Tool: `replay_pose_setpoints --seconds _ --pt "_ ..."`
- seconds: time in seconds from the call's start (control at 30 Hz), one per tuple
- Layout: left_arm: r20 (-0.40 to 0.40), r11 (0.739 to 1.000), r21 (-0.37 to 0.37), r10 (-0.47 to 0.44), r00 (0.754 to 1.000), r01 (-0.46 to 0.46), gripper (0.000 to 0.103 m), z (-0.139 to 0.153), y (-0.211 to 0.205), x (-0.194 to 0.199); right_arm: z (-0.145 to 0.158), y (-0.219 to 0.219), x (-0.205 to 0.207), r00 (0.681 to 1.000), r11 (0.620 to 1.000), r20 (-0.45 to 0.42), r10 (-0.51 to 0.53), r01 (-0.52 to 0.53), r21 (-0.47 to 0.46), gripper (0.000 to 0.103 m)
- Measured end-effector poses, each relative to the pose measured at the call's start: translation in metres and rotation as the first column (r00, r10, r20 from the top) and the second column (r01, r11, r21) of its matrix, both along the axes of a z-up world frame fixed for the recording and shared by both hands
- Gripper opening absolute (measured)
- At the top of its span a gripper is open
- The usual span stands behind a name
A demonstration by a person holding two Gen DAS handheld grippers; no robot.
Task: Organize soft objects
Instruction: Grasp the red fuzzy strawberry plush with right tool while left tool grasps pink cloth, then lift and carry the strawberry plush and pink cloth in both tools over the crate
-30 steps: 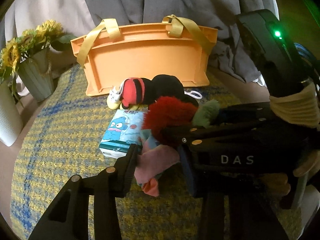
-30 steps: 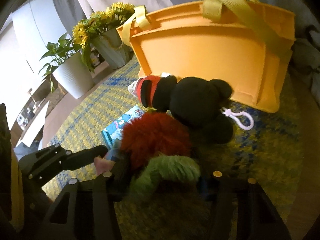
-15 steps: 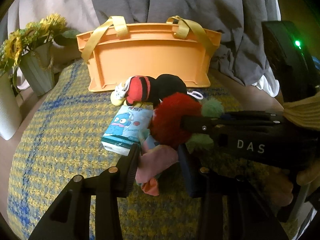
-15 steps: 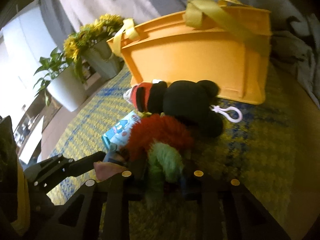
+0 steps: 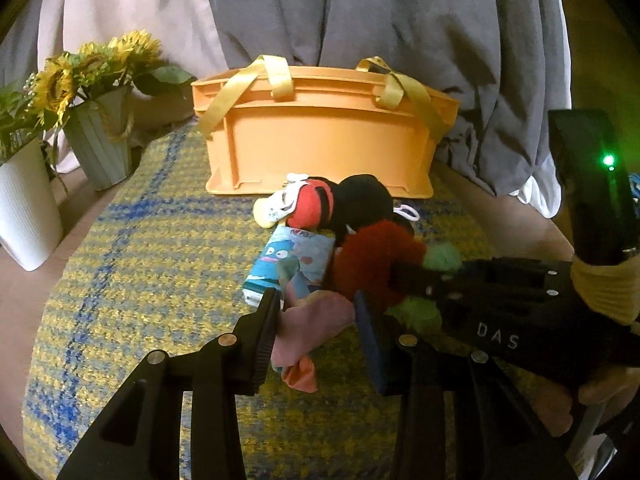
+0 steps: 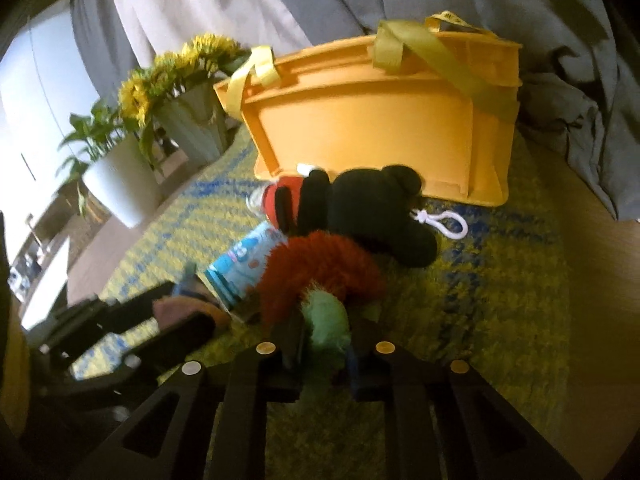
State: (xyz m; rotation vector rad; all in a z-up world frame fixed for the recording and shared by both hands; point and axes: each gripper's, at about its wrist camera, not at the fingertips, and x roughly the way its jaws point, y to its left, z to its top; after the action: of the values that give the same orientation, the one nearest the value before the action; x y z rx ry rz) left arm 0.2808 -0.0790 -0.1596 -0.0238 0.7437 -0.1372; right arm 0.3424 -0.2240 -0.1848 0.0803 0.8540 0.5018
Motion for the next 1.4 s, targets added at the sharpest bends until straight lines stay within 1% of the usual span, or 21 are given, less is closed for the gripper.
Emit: replay_pose_setpoints --seconds 0.07,0.1,0.13,0.2,0.27,0.5,0.63,0.77,1.0,1.1,1.27,1.4 --pt "-0.004 1.0 -0.005 0.007 1.0 -0.007 0.038 0.0 0.002 -0.001 -0.004 0.0 0.002 1.0 1.0 -0.026 -0.003 0.004 0.005 0.029" --pt "-0.006 1.0 -0.007 0.01 1.0 -0.01 0.038 -0.001 0.003 -0.001 -0.004 0.001 0.002 1.0 1.0 -0.023 -0.007 0.007 0.002 0.038" --pt "-0.008 1.0 -0.007 0.012 1.0 -0.012 0.038 -0.002 0.003 -0.001 -0.005 0.002 0.003 1.0 1.0 -0.02 -0.007 0.007 -0.008 0.041" --pt "-0.009 1.0 -0.005 0.019 1.0 -0.019 0.038 -0.002 0.006 -0.002 -0.008 0.007 0.005 1.0 1.0 -0.025 0.006 -0.007 -0.02 0.042" --pt "-0.012 1.0 -0.007 0.029 0.999 -0.03 0.038 -0.003 0.009 -0.001 -0.01 0.011 0.006 1.0 0.999 -0.026 0.015 -0.016 -0.03 0.044" --pt "-0.028 0.998 -0.013 0.065 0.997 -0.065 0.038 -0.007 0.02 0.0 -0.018 0.029 0.016 0.999 0.997 -0.026 0.045 -0.047 -0.065 0.044" --pt "-0.027 0.998 -0.018 0.066 0.997 -0.066 0.038 -0.006 0.023 0.0 -0.017 0.032 0.014 0.999 0.997 -0.009 0.037 -0.037 -0.075 0.037" --pt "-0.016 0.998 -0.027 0.058 0.998 -0.058 0.038 0.0 0.024 -0.001 -0.01 0.029 0.007 1.0 0.997 0.011 0.023 -0.022 -0.075 0.036" --pt "0.025 0.998 -0.052 0.044 0.999 -0.042 0.038 0.019 0.026 -0.006 0.014 0.018 -0.009 0.998 0.997 0.044 -0.049 0.051 -0.051 0.036" --pt "0.048 0.998 -0.06 0.035 0.998 -0.032 0.038 0.029 0.027 -0.008 0.028 0.012 -0.017 0.994 0.995 0.072 -0.083 0.086 -0.045 0.036" --pt "0.089 0.997 -0.079 0.018 0.996 -0.011 0.038 0.048 0.029 -0.012 0.053 0.009 -0.032 0.983 0.987 0.115 -0.146 0.152 -0.052 0.036" --pt "0.121 0.996 -0.086 0.003 0.993 0.007 0.038 0.063 0.031 -0.016 0.07 0.007 -0.042 0.974 0.982 0.141 -0.178 0.186 -0.04 0.036"
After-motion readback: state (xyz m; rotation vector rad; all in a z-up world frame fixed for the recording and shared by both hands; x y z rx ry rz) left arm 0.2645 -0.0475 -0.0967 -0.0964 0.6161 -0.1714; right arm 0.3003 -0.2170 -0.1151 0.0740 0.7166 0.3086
